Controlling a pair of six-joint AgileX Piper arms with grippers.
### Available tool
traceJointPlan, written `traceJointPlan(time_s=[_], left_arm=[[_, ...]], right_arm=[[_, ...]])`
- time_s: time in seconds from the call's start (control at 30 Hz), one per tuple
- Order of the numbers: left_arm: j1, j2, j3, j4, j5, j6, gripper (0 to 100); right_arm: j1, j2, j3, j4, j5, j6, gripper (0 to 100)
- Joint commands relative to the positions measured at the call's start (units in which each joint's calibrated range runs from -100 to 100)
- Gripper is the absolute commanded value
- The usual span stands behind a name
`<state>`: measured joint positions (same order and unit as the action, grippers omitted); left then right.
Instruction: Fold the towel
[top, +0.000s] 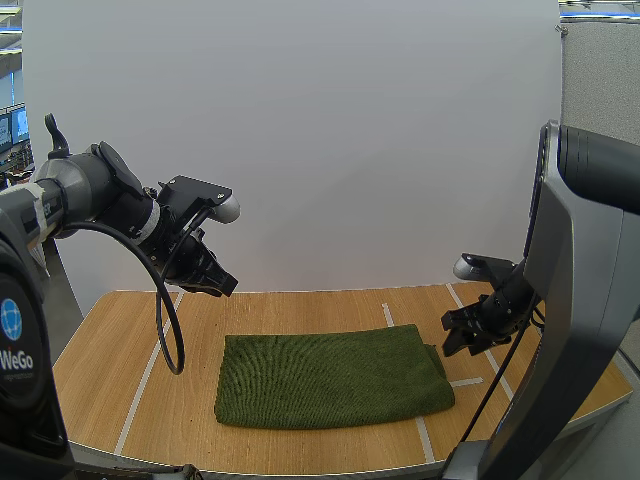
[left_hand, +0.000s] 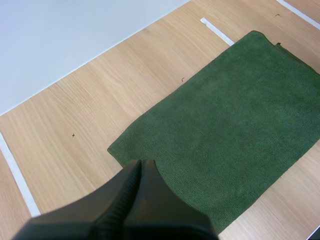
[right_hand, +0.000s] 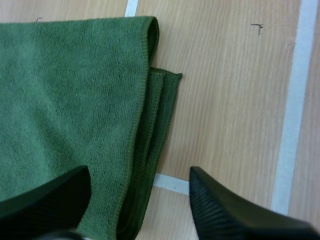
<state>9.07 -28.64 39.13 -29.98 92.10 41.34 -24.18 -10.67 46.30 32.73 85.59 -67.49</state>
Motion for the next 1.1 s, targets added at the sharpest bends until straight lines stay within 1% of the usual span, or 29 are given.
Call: traceJointPlan(time_s=[0.0,0.1,0.23,0.5,0.57,0.67,0.83,0.97,1.07], left_arm=[[0.10,-0.4,0.2,-1.0,1.3,-0.6,0],[0.10,-0.4,0.2,-1.0,4.3,-0.6,0],[0.10,-0.4,0.2,-2.2,5.2,-0.6,0],[0.10,-0.4,0.2,-2.2,7.9,-0.6,0],[0.10,-0.4,0.2,-1.4,7.9,-0.6,0],[0.10,-0.4,0.2,0.8,7.9,-2.6,0],[0.46,-0.4,0.2,2.7,7.9,-2.9,0],[0.46,0.4,0.2,6.8,4.6,-6.1,0],[0.46,3.7,0.2,10.5,2.4,-8.4,0]], right_arm=[[-0.3,1.5,-0.4,0.5,1.0,-4.5,100],[-0.3,2.0,-0.4,1.2,1.0,-5.8,100],[-0.3,3.8,-0.4,2.5,1.0,-7.7,100],[-0.3,10.1,-0.4,4.4,1.3,-10.1,100],[-0.3,11.3,-0.4,5.5,1.9,-11.5,100],[-0.3,12.8,-0.4,6.9,3.3,-12.3,100],[-0.3,14.6,-0.4,7.4,3.2,-13.8,100],[-0.3,15.3,-0.4,7.7,3.2,-14.2,100],[-0.3,15.3,-0.4,8.1,3.2,-14.4,100]])
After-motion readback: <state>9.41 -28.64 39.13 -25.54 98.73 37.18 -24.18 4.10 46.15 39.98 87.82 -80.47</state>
